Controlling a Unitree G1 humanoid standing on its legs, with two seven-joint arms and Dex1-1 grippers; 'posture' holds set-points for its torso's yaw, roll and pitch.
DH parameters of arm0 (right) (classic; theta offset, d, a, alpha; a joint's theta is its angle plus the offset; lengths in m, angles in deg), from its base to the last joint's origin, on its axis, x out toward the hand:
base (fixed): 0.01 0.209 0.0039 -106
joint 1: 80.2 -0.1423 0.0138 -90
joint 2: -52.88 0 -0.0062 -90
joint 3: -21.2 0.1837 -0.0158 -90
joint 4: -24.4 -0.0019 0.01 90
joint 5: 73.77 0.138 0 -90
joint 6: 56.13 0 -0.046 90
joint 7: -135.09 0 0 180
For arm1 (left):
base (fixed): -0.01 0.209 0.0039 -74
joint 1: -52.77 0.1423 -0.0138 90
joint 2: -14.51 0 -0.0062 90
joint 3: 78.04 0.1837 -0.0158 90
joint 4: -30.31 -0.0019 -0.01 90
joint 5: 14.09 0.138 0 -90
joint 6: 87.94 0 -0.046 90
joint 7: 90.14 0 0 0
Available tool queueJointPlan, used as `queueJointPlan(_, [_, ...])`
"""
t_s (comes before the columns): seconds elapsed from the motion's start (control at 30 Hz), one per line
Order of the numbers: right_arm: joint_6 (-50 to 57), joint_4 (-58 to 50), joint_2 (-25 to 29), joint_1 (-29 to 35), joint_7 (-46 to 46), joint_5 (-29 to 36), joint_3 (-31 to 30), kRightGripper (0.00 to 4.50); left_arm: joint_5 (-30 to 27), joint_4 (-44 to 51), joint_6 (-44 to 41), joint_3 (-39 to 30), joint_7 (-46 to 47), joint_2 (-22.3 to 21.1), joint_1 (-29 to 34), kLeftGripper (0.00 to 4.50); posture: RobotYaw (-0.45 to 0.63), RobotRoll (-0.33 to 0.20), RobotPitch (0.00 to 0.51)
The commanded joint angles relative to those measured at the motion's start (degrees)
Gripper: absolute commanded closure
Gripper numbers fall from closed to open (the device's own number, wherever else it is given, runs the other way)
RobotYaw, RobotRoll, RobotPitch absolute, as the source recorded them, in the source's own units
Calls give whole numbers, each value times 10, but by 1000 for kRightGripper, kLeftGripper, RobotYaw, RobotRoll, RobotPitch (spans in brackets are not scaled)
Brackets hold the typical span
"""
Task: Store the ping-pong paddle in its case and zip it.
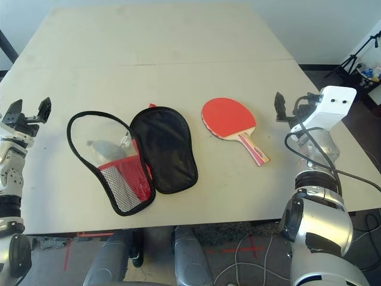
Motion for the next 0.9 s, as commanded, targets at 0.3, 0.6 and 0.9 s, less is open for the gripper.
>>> queueJointPlan(0.3, [2,9,-3,-4,4,-4,-2,28,-1,-22,-8,-18,10,-32,-28,0,-39,0,196])
queueJointPlan(0.6, [9,19,-12,-17,3,-7,-5,28,-29,90,-120,33,-63,-90,-102,0,-14,0,196])
queueJointPlan(0.9, [48,5,-23,-21,-20,4,-4,28,-96,326,-309,183,-199,-97,-77,0,-31,0,193])
